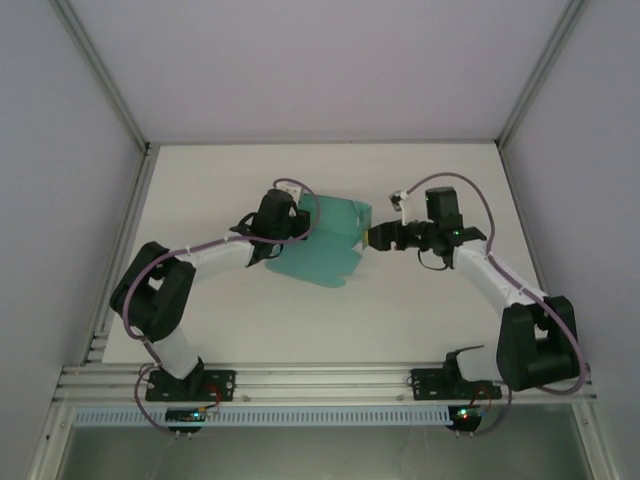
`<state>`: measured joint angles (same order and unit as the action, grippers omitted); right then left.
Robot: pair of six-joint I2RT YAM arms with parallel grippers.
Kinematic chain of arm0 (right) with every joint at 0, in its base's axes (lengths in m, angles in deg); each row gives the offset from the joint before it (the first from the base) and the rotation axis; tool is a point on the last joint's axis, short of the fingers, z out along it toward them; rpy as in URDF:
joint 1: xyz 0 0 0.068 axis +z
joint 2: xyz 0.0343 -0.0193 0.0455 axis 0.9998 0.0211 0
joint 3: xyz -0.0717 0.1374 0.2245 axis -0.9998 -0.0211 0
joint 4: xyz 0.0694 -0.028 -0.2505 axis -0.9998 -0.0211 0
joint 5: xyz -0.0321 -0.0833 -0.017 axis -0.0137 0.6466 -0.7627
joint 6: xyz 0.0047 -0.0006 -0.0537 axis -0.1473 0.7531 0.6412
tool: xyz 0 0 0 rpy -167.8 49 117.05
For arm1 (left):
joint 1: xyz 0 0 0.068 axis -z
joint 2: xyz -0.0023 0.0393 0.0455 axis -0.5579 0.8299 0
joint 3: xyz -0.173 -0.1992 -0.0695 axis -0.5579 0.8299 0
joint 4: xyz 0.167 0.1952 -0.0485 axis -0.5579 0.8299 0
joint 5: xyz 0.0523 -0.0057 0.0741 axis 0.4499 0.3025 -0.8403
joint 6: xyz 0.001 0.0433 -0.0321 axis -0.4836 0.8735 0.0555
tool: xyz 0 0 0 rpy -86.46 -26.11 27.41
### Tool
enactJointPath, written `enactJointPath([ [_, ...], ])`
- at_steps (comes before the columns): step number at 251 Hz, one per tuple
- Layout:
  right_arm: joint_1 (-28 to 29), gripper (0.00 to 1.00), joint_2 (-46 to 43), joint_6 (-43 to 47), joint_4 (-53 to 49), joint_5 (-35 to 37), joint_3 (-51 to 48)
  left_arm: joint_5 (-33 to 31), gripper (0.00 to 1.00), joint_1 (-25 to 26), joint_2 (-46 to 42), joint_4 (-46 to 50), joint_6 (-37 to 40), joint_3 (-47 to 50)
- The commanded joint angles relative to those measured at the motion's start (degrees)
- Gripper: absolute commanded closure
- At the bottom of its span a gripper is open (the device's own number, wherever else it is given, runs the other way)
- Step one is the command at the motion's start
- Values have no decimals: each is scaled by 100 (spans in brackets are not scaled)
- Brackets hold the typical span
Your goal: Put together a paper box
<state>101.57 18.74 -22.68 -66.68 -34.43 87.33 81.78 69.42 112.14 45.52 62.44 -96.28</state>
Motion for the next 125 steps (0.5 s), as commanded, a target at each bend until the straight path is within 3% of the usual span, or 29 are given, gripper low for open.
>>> enactJointPath([
  [1,236,43,326,91,378,-452,279,109,100,17,-40,-218,21,-114],
  [13,336,50,511,78,376,-460,433,91,100,16,-22,-199,8,-130],
  [33,494,49,758,71,422,-377,608,55,100,15,29,-163,-2,-147],
  [49,649,49,888,-55,489,132,712,29,100,36,41,-172,13,-131],
  [66,852,51,991,-153,481,1005,817,-13,100,50,50,-180,54,-107],
  [102,1316,47,1196,-587,331,3688,1030,-130,100,107,58,-128,128,-103],
  [125,1599,46,1345,-581,593,4587,1001,-158,100,147,84,-91,163,-112],
])
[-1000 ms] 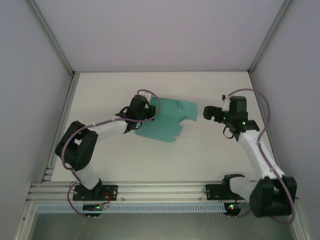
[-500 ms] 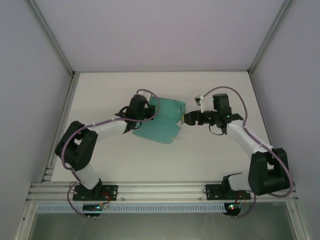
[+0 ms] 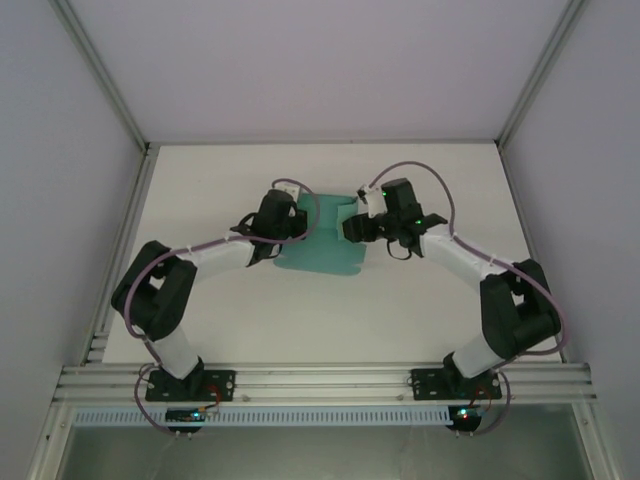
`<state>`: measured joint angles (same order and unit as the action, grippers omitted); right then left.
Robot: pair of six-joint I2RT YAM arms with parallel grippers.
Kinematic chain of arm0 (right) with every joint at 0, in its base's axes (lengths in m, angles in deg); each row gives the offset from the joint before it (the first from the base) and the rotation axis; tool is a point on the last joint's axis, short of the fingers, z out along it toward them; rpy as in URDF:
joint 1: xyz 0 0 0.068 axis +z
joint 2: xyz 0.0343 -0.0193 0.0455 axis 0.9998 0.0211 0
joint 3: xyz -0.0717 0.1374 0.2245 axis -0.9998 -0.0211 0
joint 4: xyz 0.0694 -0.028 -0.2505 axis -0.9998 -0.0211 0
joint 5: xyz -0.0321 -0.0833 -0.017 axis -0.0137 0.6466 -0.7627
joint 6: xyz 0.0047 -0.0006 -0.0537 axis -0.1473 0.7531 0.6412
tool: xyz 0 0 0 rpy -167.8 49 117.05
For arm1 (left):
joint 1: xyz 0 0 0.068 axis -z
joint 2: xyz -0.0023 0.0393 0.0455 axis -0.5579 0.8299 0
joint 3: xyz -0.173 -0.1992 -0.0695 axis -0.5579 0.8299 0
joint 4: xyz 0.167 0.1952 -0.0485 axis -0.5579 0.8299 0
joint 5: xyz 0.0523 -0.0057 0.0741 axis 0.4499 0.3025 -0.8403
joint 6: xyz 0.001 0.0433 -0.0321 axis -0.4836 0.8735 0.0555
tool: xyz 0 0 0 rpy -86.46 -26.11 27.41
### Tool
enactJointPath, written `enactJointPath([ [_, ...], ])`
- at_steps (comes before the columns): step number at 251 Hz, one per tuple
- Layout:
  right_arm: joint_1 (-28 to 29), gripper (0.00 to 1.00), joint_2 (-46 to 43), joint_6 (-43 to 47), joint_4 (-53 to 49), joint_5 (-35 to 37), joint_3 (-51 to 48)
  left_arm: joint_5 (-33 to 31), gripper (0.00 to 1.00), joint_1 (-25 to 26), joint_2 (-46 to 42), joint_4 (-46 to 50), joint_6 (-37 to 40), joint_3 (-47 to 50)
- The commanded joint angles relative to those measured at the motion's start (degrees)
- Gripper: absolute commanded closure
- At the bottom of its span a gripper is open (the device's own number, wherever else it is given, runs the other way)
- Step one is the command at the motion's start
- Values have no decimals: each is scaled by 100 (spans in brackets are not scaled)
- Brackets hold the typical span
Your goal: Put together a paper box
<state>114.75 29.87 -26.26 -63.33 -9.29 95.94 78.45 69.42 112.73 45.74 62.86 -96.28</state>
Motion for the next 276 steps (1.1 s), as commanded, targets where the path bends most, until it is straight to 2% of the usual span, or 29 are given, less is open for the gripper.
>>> enactJointPath([
  [1,288,46,240,-221,269,2085,135,173,100,153,35,-110,124,-113],
  [20,338,38,371,-242,460,1807,70,175,100,180,93,-102,160,-114],
  [50,215,44,604,-369,853,1627,-60,183,100,206,152,-267,227,-14],
  [76,193,44,818,-414,1327,1566,-208,335,100,220,197,-381,164,52],
  [90,165,48,990,-437,1772,1190,-331,470,100,223,280,-371,126,14],
  [104,118,49,1158,-485,2141,581,-421,506,100,235,365,-328,84,-27],
  [125,46,39,1344,-543,2739,-308,-592,512,100,253,502,-309,30,-45],
  [166,-76,38,1443,-633,3270,-877,-758,493,100,261,707,-212,-40,-112],
  [208,-64,36,1569,-522,3221,-879,-684,469,100,272,855,-144,-119,-176],
  [222,-37,42,1656,-528,3024,-577,-600,451,100,275,866,-141,-129,-168],
  [237,8,43,1786,-433,2780,-194,-444,455,100,297,870,-169,-120,-151],
  [255,112,55,1937,-399,2502,338,-244,464,100,315,905,-143,-90,-186],
  [276,337,69,2059,-325,2174,1333,-41,449,100,338,960,-42,-54,-254],
])
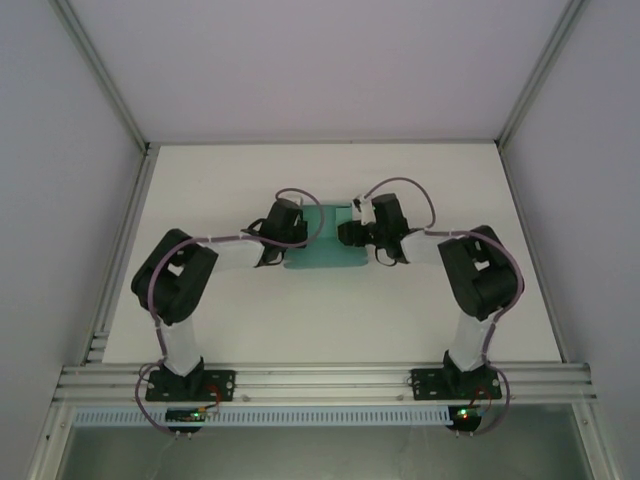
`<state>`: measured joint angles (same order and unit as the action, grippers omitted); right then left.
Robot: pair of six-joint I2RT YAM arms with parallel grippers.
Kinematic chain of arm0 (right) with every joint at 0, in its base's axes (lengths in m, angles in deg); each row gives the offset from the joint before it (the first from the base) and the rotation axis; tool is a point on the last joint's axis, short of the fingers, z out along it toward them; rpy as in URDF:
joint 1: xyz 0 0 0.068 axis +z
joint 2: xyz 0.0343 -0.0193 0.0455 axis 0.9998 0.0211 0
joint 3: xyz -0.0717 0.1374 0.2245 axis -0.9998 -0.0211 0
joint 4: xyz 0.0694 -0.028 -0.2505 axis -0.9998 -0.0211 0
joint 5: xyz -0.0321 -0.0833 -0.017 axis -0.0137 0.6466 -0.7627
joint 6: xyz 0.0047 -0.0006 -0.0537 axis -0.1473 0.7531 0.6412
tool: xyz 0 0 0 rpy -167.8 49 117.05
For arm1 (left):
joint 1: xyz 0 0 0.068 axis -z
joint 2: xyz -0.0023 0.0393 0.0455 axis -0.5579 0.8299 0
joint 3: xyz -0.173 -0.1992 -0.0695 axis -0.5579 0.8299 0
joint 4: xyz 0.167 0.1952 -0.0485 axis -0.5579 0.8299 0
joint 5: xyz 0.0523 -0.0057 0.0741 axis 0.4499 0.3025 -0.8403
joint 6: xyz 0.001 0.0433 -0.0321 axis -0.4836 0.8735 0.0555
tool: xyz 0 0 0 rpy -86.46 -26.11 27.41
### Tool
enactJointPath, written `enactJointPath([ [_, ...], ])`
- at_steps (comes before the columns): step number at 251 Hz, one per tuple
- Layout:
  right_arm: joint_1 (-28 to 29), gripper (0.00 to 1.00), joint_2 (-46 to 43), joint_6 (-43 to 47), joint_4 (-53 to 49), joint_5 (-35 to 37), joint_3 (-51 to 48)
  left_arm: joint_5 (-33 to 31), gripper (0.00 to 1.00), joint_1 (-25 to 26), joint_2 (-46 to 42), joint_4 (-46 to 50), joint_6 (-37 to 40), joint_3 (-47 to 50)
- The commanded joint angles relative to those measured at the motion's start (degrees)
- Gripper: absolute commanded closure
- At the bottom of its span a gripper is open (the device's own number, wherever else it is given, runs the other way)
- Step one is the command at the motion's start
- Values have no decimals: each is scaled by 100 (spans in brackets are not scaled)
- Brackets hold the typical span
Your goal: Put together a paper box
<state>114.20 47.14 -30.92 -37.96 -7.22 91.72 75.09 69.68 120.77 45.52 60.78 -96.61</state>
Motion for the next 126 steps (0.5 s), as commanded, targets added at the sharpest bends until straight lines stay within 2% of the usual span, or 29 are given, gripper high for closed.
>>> enactJointPath([
  [1,398,69,341,150,-375,1187,388,779,100,314,155,-13,156,-226],
  [41,797,90,435,-121,-1398,3416,796,554,100,354,145,87,107,-251],
  [75,993,92,400,-302,-1763,4435,867,421,100,369,93,122,23,-223],
  [101,1045,96,549,-1086,-2766,5251,1212,289,100,383,57,152,-50,-205],
  [109,1037,100,651,-1259,-3055,5485,1345,274,100,378,44,153,-59,-205],
  [126,992,100,841,-1471,-3410,5680,1487,230,100,379,31,162,-62,-197],
])
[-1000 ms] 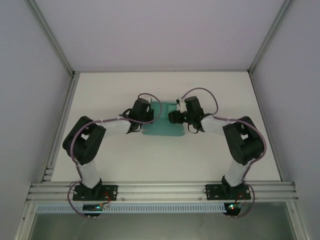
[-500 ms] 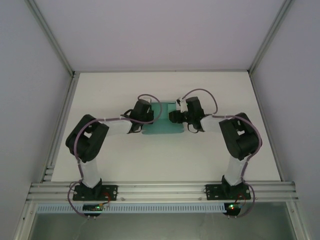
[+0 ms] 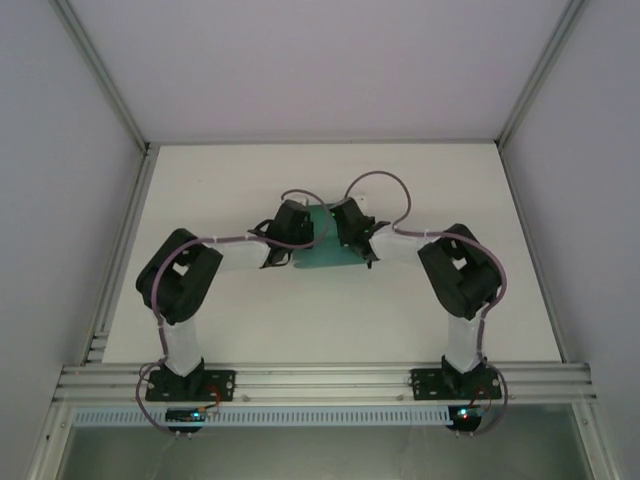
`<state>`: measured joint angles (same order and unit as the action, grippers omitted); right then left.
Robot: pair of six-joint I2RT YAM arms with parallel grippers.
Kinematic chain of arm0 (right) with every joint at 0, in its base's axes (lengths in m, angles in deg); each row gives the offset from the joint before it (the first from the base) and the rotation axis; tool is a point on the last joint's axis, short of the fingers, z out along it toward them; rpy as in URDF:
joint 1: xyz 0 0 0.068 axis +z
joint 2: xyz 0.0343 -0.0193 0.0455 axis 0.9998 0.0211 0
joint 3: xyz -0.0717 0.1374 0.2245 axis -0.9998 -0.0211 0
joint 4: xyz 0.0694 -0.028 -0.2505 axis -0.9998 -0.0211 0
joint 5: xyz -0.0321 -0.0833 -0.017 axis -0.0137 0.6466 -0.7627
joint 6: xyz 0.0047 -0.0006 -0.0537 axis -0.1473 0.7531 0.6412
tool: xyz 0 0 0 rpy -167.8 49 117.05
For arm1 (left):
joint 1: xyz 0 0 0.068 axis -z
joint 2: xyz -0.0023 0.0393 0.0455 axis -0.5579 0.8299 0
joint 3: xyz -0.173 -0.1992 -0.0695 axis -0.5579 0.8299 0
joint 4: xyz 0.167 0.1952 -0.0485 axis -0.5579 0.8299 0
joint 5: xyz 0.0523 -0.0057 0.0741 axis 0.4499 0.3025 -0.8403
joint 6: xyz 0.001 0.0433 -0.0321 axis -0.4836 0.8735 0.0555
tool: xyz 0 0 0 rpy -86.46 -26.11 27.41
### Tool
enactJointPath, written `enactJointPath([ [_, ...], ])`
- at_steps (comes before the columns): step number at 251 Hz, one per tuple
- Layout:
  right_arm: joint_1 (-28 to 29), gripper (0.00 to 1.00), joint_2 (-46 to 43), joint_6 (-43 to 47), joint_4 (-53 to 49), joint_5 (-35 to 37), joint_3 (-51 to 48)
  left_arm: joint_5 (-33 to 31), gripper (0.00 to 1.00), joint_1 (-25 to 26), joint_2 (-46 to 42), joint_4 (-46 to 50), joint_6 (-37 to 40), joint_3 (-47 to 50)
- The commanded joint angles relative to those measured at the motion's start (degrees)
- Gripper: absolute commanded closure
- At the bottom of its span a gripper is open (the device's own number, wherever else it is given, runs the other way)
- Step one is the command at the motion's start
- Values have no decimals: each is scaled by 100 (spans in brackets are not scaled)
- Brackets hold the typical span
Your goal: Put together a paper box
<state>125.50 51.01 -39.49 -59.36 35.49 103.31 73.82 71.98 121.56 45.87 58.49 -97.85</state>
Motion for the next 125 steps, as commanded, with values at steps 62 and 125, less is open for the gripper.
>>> enactJointPath([
  [62,-224,100,665,-952,-1262,1877,500,132,100,154,-22,311,75,-203],
  [125,-284,100,-386,818,2153,680,-1335,88,100,155,-21,245,25,-185],
])
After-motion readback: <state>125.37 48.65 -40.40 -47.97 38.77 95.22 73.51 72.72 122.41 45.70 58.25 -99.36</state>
